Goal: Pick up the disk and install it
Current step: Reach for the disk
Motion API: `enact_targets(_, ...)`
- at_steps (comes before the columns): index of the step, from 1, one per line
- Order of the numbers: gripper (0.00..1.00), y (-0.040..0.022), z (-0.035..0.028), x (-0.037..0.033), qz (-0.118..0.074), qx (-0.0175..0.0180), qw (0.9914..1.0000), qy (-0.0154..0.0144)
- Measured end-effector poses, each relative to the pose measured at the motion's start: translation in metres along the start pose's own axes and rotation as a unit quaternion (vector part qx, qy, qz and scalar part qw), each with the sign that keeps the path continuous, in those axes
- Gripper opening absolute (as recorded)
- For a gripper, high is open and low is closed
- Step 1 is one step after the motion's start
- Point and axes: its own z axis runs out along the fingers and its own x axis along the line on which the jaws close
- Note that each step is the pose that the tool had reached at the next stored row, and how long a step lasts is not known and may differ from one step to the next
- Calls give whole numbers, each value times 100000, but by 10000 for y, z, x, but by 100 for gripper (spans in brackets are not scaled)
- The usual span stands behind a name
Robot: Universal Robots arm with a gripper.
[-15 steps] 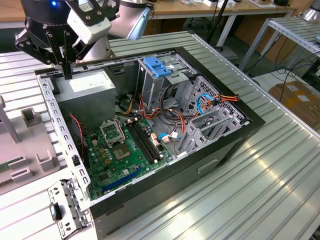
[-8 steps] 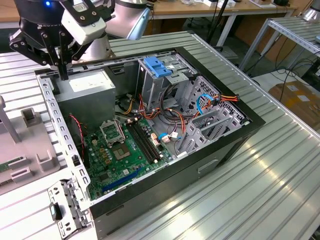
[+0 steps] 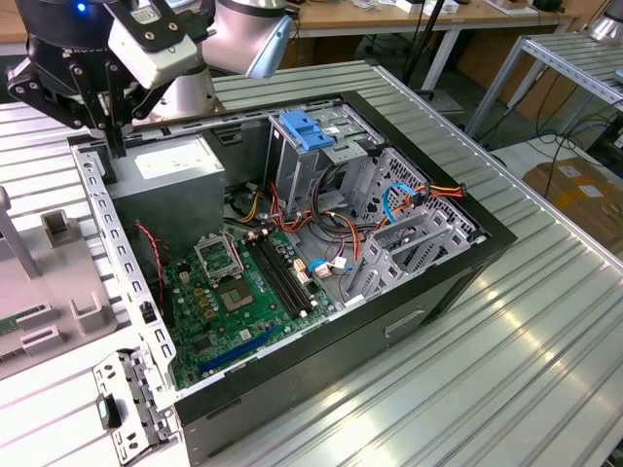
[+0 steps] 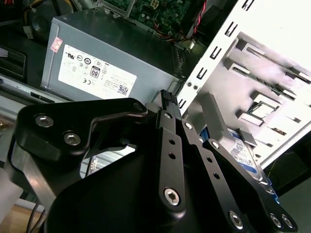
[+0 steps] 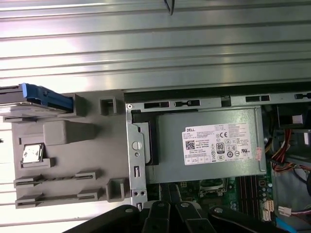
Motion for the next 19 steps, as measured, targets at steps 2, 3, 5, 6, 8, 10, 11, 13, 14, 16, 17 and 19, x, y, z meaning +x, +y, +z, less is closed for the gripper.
enact_targets(2,11,-2,1,17,-5,-5,100000,-3)
enact_targets(3,11,-2,0,24,-3,-5,100000,-3)
enact_targets(5,11,-3,0,37,-3,-2,100000,-2)
enact_targets(6,11,-3,1,43,-5,-5,100000,-6)
enact_targets(8,11,-4,1,54,-3,-6,100000,-5)
enact_targets(10,11,-5,1,66,-4,-2,100000,-1)
enact_targets(11,11,-6,1,71,-2,-4,100000,-2)
enact_targets(13,11,-7,1,95,-5,-5,100000,-4)
enact_targets(14,11,-8,1,104,-7,-4,100000,-3)
enact_targets(16,11,-9,1,113,-6,-5,100000,-4)
enact_targets(17,11,-9,2,117,-4,-4,100000,-4)
enact_targets(19,11,-10,2,130,-3,-4,100000,-3)
